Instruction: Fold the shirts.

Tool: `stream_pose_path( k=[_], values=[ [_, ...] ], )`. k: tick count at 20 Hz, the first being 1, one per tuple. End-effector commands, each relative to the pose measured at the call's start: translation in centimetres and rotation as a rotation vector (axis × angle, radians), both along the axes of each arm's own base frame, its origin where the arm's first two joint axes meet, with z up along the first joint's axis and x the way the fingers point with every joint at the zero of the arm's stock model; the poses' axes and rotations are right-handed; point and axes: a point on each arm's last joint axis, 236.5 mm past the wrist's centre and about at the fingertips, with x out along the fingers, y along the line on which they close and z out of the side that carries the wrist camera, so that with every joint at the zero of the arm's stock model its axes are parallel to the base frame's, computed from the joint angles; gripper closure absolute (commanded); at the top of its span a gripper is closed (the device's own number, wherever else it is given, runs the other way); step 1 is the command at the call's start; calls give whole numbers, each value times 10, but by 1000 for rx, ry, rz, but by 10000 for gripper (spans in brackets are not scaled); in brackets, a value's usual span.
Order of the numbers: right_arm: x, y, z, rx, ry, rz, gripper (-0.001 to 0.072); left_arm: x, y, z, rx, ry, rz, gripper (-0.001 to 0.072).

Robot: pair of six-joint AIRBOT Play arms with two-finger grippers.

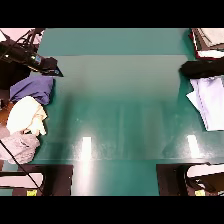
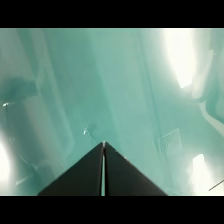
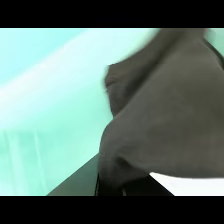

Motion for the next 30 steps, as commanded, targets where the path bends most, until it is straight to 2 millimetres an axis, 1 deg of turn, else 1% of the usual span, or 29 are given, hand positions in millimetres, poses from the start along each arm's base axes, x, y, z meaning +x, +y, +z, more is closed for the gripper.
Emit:
stream_pose_path(
  k=[1,3,4,7,11,13,15,17,19,22,24,26,27,28,29,30],
  values=[
    [-3,-29,19,23,-84,-82,687,3,-24,3,-7,-38,-32,686],
    [3,-21,29,62,-129,-74,687,1,-30,3,-7,-38,-45,686],
    [5,-17,36,75,-151,-65,687,1,-29,3,-6,-37,-45,686],
    [2,-12,60,57,-202,-66,687,1,-29,2,-4,-35,-47,686],
    [-19,-11,88,-54,-204,-76,687,1,-29,2,-3,-36,-47,686],
    [-33,-8,91,-94,-164,-69,687,1,-29,2,-1,-40,-52,686],
    [-50,-8,84,-123,-87,-73,687,1,-28,2,1,-41,-52,686],
    [-65,-3,78,-137,-21,-58,686,1,-27,2,7,-41,-52,686],
    [-85,-1,68,-140,70,-62,686,1,-27,1,13,-50,-69,686],
    [-123,-3,41,-136,265,-82,684,1,-27,2,15,-54,-73,686],
    [-150,-9,25,-131,401,-129,682,1,-27,1,20,-63,-90,686],
    [-174,-7,6,-96,526,-152,680,1,-27,2,23,-68,-97,686],
    [-186,-3,-6,-74,588,-144,632,1,-27,1,25,-71,-104,686],
    [-196,3,-17,-45,644,-131,440,1,-27,2,28,-77,-114,686],
    [-207,8,-28,-18,706,-120,265,1,-27,2,29,-79,-116,686],
    [-214,9,-37,-11,741,-122,181,1,-27,1,29,-78,-116,686]
  ],
)
